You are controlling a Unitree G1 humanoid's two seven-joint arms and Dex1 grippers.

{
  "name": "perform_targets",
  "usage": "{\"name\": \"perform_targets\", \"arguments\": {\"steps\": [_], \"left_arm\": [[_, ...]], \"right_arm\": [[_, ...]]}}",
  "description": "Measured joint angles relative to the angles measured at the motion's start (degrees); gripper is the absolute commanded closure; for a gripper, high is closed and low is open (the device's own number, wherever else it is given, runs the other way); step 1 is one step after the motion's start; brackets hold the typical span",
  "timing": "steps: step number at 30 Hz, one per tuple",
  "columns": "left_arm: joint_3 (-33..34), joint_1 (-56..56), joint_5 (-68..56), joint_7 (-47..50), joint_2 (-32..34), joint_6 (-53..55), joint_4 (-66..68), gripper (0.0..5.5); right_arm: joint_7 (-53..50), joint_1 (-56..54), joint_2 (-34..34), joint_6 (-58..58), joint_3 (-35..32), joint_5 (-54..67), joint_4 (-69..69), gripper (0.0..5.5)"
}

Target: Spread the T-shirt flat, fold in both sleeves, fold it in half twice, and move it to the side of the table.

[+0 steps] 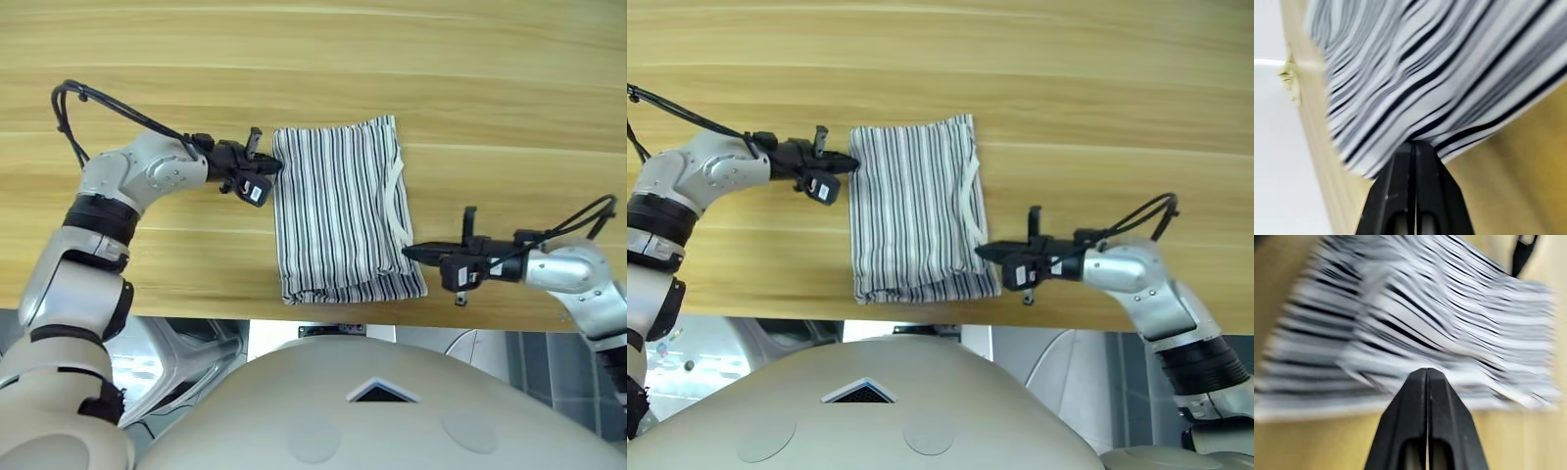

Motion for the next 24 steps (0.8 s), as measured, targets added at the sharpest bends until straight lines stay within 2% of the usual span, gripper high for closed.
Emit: {"name": "perform_targets", "arguments": {"steps": [3,6,10,13,16,20,24], "left_arm": [[0.24,-3.91,4.26,10.03,-0.12,-0.65,1.16,5.5],[0.17,-6.78,8.0,18.67,-0.06,-1.52,1.5,5.5],[-0.71,-10.81,12.13,30.0,-0.59,-3.55,3.61,5.5],[-1.65,-10.98,12.4,32.08,-0.92,-5.92,4.42,5.5],[-1.04,-9.54,0.61,26.68,0.32,-11.07,2.36,5.2],[-2.59,-3.9,-21.43,10.0,7.58,-10.99,-5.67,4.63],[-3.58,4.74,-41.16,-8.05,18.2,-3.3,-15.48,3.99]], "right_arm": [[-1.44,1.26,-0.41,-0.25,-6.73,2.49,-2.46,5.49],[-1.37,2.18,-0.16,-1.0,-8.45,5.89,-5.49,5.49],[-2.78,-5.28,3.68,2.29,-6.55,4.47,-3.92,5.49],[-3.62,-8.86,7.66,4.71,-2.29,0.34,-0.5,5.49],[-6.26,-12.4,9.09,6.34,-1.47,-5.04,4.74,5.5],[-6.48,-12.92,8.32,8.32,-3.71,-5.26,8.69,4.85],[-5.07,-12.62,3.88,8.55,-7.66,-5.02,12.88,4.12]]}}
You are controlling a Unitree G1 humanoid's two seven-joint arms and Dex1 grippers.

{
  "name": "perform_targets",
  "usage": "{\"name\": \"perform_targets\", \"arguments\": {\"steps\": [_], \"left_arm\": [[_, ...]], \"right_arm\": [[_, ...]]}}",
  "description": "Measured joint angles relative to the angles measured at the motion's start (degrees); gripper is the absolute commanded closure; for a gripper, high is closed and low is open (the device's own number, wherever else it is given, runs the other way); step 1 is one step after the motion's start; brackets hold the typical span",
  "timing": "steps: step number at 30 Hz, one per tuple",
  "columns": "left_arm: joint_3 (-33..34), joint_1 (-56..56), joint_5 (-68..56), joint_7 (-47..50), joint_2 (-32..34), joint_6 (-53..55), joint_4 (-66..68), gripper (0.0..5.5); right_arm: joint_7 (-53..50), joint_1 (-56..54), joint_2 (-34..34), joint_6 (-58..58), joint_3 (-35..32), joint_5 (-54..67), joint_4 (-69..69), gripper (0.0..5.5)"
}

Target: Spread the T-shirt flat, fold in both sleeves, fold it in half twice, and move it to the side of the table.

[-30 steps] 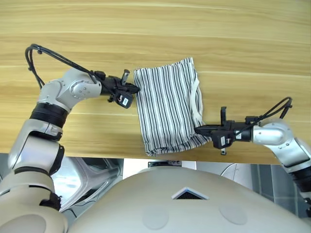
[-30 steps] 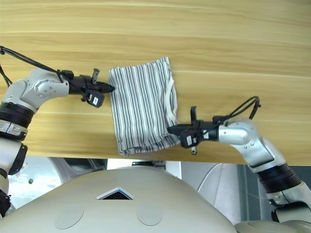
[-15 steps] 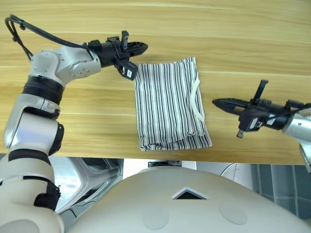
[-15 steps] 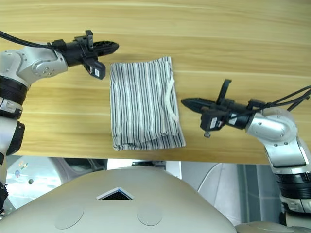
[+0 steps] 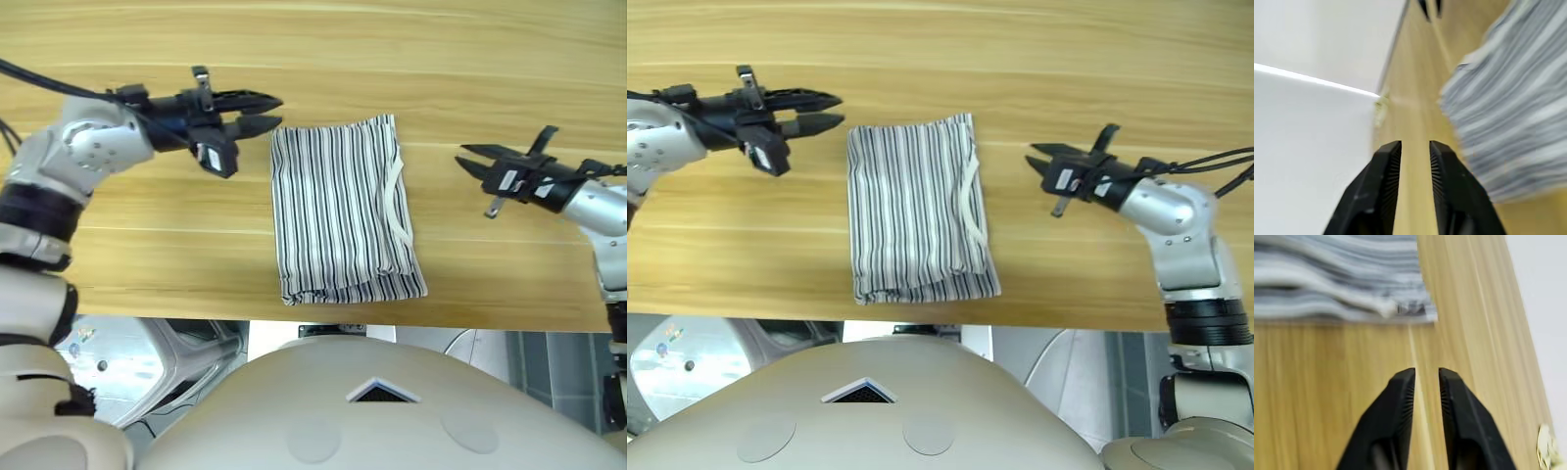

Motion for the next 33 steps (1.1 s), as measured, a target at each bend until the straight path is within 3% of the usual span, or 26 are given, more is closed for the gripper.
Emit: {"name": "perform_targets", "arguments": {"steps": [7,12,22,33], "left_arm": [[1.45,13.15,-8.83,-16.03,6.68,11.11,-11.56,2.95],[3.08,18.45,-8.28,-18.89,5.66,14.73,-17.92,2.08],[4.11,24.6,-4.46,-22.78,2.72,17.12,-21.56,0.3],[6.16,31.19,-6.14,-29.52,5.75,21.56,-28.38,0.15]], "right_arm": [[6.67,8.29,-5.47,-3.75,-1.56,2.82,1.25,2.93],[12.52,16.83,-8.54,-7.73,-2.79,6.96,0.15,1.99],[15.42,19.08,-8.3,-10.82,-0.54,9.24,-0.56,0.14],[15.49,20.43,-7.0,-11.04,4.58,11.36,-5.33,0.1]]}}
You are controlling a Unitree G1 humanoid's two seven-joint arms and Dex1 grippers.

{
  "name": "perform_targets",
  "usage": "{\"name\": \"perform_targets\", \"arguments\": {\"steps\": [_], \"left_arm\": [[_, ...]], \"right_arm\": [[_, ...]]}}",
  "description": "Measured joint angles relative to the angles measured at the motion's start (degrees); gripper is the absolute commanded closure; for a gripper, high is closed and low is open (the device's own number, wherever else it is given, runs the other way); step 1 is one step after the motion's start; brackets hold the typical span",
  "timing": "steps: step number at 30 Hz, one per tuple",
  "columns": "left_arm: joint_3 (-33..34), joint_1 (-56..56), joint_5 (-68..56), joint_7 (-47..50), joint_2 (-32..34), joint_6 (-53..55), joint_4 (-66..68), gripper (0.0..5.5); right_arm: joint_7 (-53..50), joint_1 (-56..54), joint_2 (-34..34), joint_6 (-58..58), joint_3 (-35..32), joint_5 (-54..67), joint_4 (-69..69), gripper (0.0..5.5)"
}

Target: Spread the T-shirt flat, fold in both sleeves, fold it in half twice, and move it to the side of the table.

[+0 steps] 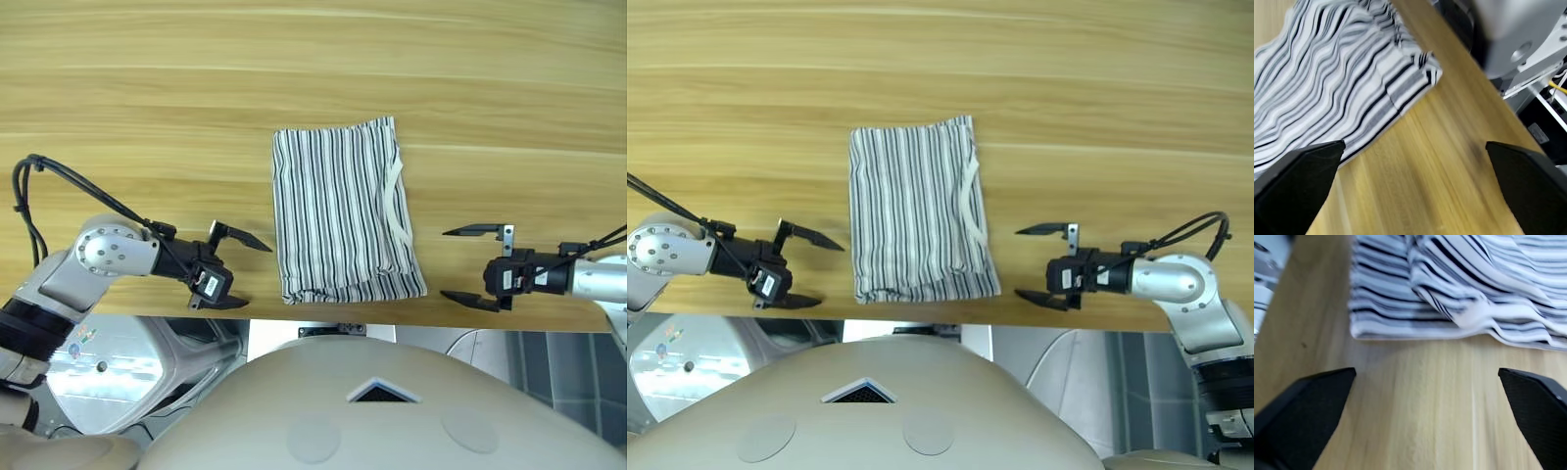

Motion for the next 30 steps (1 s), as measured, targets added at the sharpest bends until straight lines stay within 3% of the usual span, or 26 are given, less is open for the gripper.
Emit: {"name": "perform_targets", "arguments": {"steps": [11,20,27,30], "left_arm": [[0.08,-0.01,4.96,2.26,-7.49,-2.66,2.03,0.15],[-0.69,1.52,4.88,2.31,-9.37,-5.79,3.1,0.15],[-2.24,1.97,4.86,2.15,-10.13,-7.09,3.86,1.32],[-2.41,1.93,5.25,2.56,-11.0,-7.98,4.76,1.85]], "right_arm": [[-1.9,-1.81,3.49,-0.14,3.75,-0.65,-1.47,0.1],[-4.06,-4.36,5.74,-1.72,6.17,-2.63,-0.75,0.1],[-5.62,-5.43,6.58,-2.57,6.98,-3.81,-0.46,0.1],[-5.72,-5.82,6.79,-3.04,7.37,-4.37,-0.36,0.63]]}}
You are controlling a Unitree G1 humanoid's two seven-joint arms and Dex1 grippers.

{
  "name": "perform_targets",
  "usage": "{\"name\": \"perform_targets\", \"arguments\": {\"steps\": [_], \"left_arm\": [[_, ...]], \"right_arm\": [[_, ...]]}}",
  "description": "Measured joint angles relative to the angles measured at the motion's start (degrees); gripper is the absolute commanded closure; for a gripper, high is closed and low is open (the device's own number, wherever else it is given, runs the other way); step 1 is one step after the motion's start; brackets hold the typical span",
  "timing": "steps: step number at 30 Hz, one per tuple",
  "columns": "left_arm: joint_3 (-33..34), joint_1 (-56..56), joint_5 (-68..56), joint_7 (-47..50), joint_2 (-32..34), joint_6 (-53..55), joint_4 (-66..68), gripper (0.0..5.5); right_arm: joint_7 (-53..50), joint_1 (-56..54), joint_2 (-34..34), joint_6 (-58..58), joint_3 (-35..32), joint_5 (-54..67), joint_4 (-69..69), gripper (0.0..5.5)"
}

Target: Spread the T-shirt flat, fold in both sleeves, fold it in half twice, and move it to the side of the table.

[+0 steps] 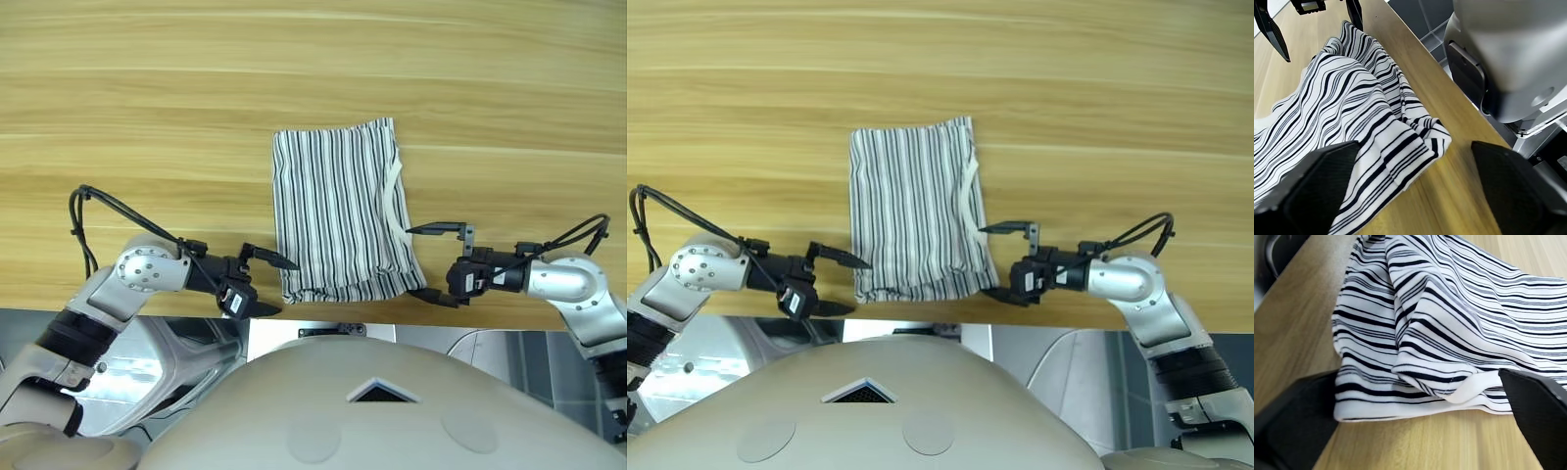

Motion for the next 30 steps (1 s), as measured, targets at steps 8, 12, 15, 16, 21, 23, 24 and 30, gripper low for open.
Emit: {"name": "perform_targets", "arguments": {"steps": [8,12,15,16,21,23,24,30], "left_arm": [[-0.29,-0.45,1.49,0.73,-1.86,-0.7,1.46,3.17],[-0.3,-0.63,2.01,0.9,-2.44,-1.28,2.18,3.92],[-0.3,-0.64,2.1,0.93,-2.61,-1.28,2.29,4.43],[-0.3,-0.67,2.1,0.95,-2.66,-1.28,2.3,4.53],[-0.29,-0.76,2.09,1.01,-2.74,-1.28,2.32,5.16],[-0.28,-0.83,2.09,1.02,-2.97,-1.29,2.32,5.28],[-0.28,-0.98,2.09,1.02,-3.18,-1.29,2.48,5.29],[0.11,-1.9,1.31,1.01,-3.66,-1.19,2.61,5.29]], "right_arm": [[-0.01,-0.08,0.61,-0.1,0.95,-0.96,0.18,2.1],[0.03,-0.08,0.66,-0.1,1.18,-1.14,0.31,2.93],[0.08,-0.08,0.66,0.17,1.25,-1.28,0.39,3.5],[0.09,-0.08,0.66,0.25,1.26,-1.29,0.41,3.63],[0.13,-0.06,0.66,0.31,1.3,-1.3,0.41,4.4],[0.15,-0.06,0.66,0.34,1.31,-1.3,0.41,4.76],[0.16,-0.06,0.65,0.37,1.32,-1.3,0.42,4.99],[0.61,0.04,0.43,0.29,1.29,-1.07,0.4,5.4]]}}
